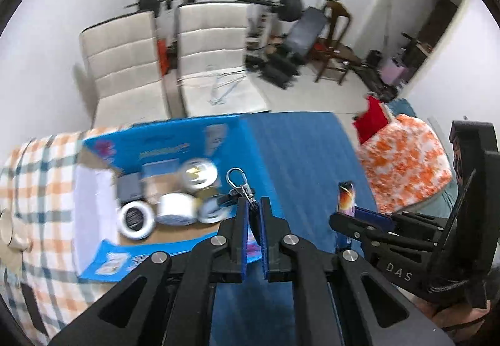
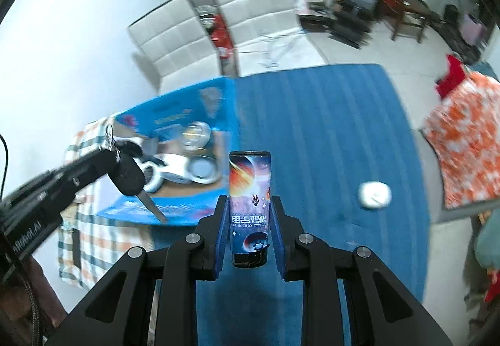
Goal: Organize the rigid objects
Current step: 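Carry the keys with the left tool into the box while the right tool lowers the can there, then open both tools to release the keys and can, then withdraw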
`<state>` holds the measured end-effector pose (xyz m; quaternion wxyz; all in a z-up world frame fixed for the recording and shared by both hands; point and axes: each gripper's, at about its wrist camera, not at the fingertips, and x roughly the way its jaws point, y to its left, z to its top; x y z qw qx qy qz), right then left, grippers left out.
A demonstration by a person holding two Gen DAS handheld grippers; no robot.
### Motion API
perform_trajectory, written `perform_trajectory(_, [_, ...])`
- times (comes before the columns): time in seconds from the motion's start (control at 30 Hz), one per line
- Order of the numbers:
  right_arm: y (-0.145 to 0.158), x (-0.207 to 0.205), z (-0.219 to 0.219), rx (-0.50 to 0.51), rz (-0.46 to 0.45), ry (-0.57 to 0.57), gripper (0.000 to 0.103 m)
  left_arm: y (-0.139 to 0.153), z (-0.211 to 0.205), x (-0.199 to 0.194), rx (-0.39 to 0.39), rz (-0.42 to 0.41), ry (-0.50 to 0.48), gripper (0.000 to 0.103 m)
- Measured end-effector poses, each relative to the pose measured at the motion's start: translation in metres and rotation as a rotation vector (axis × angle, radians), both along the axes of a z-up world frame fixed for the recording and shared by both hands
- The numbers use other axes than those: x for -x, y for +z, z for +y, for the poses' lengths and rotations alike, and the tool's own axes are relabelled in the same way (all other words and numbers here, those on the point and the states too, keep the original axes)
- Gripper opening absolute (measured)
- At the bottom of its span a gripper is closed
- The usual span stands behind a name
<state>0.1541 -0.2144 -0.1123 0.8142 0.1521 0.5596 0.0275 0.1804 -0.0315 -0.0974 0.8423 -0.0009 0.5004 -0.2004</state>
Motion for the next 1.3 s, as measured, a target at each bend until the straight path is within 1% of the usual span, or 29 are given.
perform_trajectory(0.07, [-0.013,-0.019,0.028,-0.026,0.003,0.033,0.027,-0.011,0.024,-0.008,-0.005,0.023,0.034,0.005])
perform_trajectory(0.13, [-0.029,-0.033,0.052,-0.031,0.023,0.059,0.027,-0.024,0.043,-0.015,-0.009,0.044,0.062,0.005])
perform_trajectory(0.17, [-0.041,-0.043,0.064,-0.041,0.041,0.072,0.027,-0.035,0.058,-0.020,-0.011,0.062,0.081,0.005])
perform_trajectory(0.23, [-0.061,-0.056,0.082,-0.046,0.072,0.088,0.027,-0.051,0.073,-0.027,-0.006,0.099,0.103,0.005])
perform_trajectory(0.33, [-0.095,-0.075,0.108,-0.055,0.124,0.110,0.027,-0.086,0.093,-0.039,0.008,0.172,0.130,0.005])
perform_trajectory(0.43, [-0.120,-0.089,0.120,-0.064,0.164,0.122,0.027,-0.114,0.103,-0.050,0.000,0.224,0.140,0.005])
perform_trajectory(0.6, [-0.157,-0.104,0.137,-0.043,0.220,0.149,0.027,-0.142,0.105,-0.063,-0.006,0.288,0.124,0.005])
perform_trajectory(0.67, [-0.165,-0.106,0.140,-0.032,0.234,0.151,0.027,-0.153,0.105,-0.068,-0.026,0.304,0.112,0.005])
perform_trajectory(0.77, [-0.177,-0.108,0.144,-0.015,0.257,0.151,0.027,-0.162,0.106,-0.071,-0.037,0.320,0.107,0.005])
perform_trajectory(0.93, [-0.191,-0.115,0.151,0.015,0.280,0.152,0.028,-0.167,0.107,-0.071,-0.072,0.314,0.101,0.005])
perform_trajectory(1.17, [-0.196,-0.121,0.160,0.080,0.296,0.164,0.028,-0.163,0.113,-0.070,-0.139,0.288,0.122,0.006])
perform_trajectory(1.23, [-0.196,-0.122,0.161,0.084,0.299,0.167,0.028,-0.160,0.114,-0.070,-0.149,0.284,0.128,0.006])
perform_trajectory(1.3, [-0.195,-0.123,0.161,0.089,0.299,0.165,0.029,-0.158,0.113,-0.073,-0.168,0.279,0.145,0.009])
